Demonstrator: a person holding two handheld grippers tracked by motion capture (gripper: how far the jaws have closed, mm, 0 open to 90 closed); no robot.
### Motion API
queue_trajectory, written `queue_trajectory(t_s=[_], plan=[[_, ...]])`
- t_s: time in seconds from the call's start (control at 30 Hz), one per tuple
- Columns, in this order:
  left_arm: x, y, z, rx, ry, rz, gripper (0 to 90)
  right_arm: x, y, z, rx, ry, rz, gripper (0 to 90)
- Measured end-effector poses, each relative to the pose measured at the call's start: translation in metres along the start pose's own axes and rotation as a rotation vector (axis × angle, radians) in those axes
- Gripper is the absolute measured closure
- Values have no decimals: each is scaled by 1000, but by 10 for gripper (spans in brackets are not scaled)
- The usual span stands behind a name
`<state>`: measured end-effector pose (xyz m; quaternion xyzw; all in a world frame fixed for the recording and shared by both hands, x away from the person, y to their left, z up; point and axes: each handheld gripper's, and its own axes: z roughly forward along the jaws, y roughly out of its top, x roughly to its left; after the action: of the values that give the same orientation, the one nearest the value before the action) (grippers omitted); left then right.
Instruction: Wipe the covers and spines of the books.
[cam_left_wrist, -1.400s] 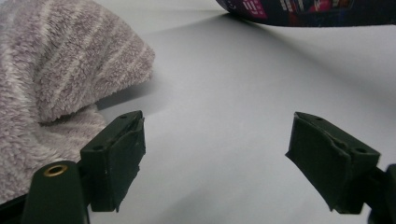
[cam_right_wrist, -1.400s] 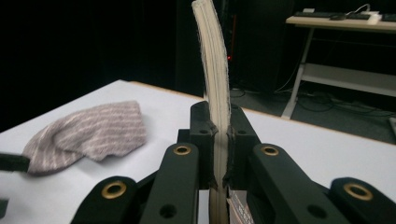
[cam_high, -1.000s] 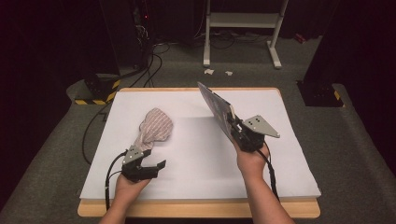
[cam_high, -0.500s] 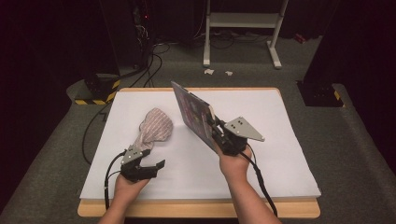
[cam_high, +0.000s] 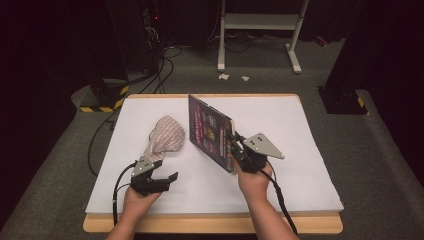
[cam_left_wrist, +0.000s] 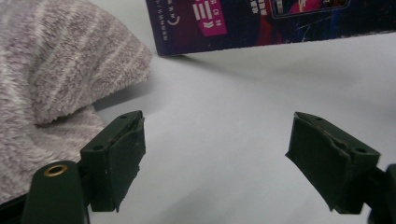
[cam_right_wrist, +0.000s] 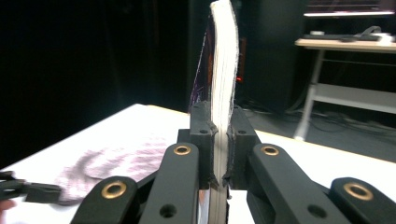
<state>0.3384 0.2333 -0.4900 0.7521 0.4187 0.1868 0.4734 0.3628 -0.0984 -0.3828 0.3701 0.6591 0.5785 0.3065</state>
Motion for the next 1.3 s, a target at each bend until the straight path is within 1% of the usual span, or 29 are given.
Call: queue_trajectory(t_s=[0.07, 0.17, 0.2, 0.3, 0.37, 0.43, 0.47, 0.5, 0.53, 0.6, 0.73, 0.93, 0.97, 1.07, 1.2, 1.3], plan=[[-2, 0, 1, -1, -3, 1, 189, -9, -3, -3, 12, -26, 1, 849], [-4, 0, 2, 4, -9, 8, 189, -22, -12, -6, 47, -70, -2, 849], [-4, 0, 3, 5, -10, 12, 189, -26, -16, -6, 63, -90, -2, 848], [-6, 0, 4, 8, -12, 20, 189, -42, -32, -9, 110, -132, 20, 848], [-7, 0, 5, 12, -12, 24, 189, -51, -43, -11, 136, -165, 24, 848], [-7, -1, 5, 14, -13, 27, 189, -59, -54, -13, 160, -183, 42, 847], [-7, -1, 6, 17, -15, 31, 189, -59, -54, -13, 160, -183, 42, 847], [-8, -1, 6, 17, -17, 32, 189, -63, -59, -15, 168, -194, 41, 846], [-9, -1, 7, 17, -19, 34, 189, -69, -68, -18, 186, -206, 46, 844], [-10, -1, 8, 19, -20, 36, 189, -72, -74, -21, 196, -216, 42, 842], [-10, -1, 8, 19, -20, 36, 189, -80, -86, -26, 238, -224, 57, 818], [-10, -1, 8, 20, -20, 39, 189, -93, -100, -32, 307, -249, 69, 738], [-10, -1, 9, 22, -20, 41, 189, -95, -102, -33, 318, -253, 69, 727], [-11, -2, 9, 23, -20, 41, 189, -103, -107, -33, 350, -255, 90, 701], [-11, -2, 10, 26, -19, 44, 189, -109, -110, -34, 381, -262, 109, 650], [-11, -2, 10, 27, -20, 43, 189, -113, -111, -36, 395, -267, 116, 606]])
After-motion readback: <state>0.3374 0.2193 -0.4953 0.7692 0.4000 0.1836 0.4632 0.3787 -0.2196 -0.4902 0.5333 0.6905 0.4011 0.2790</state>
